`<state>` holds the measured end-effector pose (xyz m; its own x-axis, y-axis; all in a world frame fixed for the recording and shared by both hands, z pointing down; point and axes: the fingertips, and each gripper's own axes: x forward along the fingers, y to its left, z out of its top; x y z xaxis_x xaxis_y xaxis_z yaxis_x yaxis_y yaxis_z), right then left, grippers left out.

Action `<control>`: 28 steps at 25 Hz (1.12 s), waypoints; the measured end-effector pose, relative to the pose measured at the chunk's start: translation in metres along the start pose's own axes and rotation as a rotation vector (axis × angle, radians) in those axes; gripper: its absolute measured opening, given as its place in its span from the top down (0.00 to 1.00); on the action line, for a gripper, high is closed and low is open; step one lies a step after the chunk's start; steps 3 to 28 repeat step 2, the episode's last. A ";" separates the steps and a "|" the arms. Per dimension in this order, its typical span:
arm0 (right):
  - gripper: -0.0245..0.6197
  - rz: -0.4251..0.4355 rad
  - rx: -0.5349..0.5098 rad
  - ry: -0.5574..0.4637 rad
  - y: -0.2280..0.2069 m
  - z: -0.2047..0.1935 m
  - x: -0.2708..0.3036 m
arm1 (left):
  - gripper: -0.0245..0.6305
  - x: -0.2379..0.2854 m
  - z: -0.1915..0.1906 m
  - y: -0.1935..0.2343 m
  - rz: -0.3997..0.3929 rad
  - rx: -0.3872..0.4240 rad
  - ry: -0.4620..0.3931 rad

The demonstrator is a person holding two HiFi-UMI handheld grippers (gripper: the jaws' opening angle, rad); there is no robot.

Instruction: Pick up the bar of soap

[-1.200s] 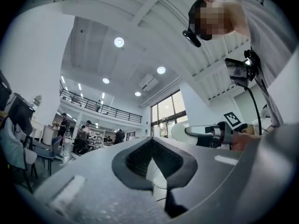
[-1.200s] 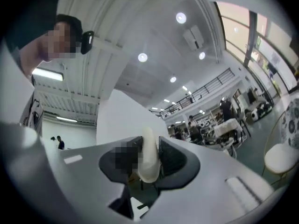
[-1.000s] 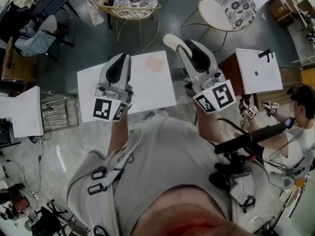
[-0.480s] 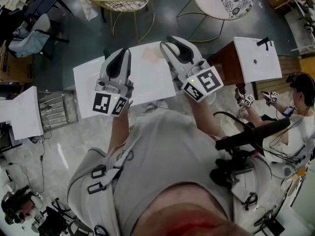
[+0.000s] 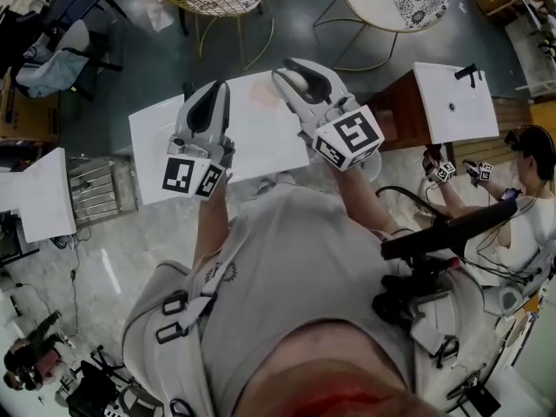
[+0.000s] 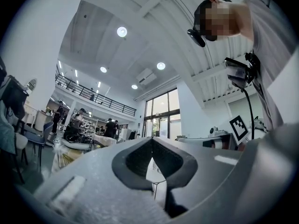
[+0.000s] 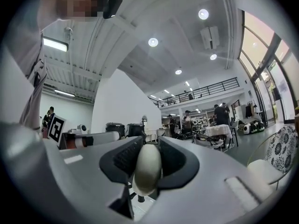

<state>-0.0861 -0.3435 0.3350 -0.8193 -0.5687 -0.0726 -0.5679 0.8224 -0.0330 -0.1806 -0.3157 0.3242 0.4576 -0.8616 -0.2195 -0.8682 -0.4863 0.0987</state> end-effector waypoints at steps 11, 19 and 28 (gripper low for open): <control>0.80 0.007 -0.003 0.007 0.002 -0.002 0.002 | 0.96 -0.001 -0.003 0.000 0.000 -0.007 0.005; 0.80 0.007 -0.003 0.007 0.002 -0.002 0.002 | 0.96 -0.001 -0.003 0.000 0.000 -0.007 0.005; 0.80 0.007 -0.003 0.007 0.002 -0.002 0.002 | 0.96 -0.001 -0.003 0.000 0.000 -0.007 0.005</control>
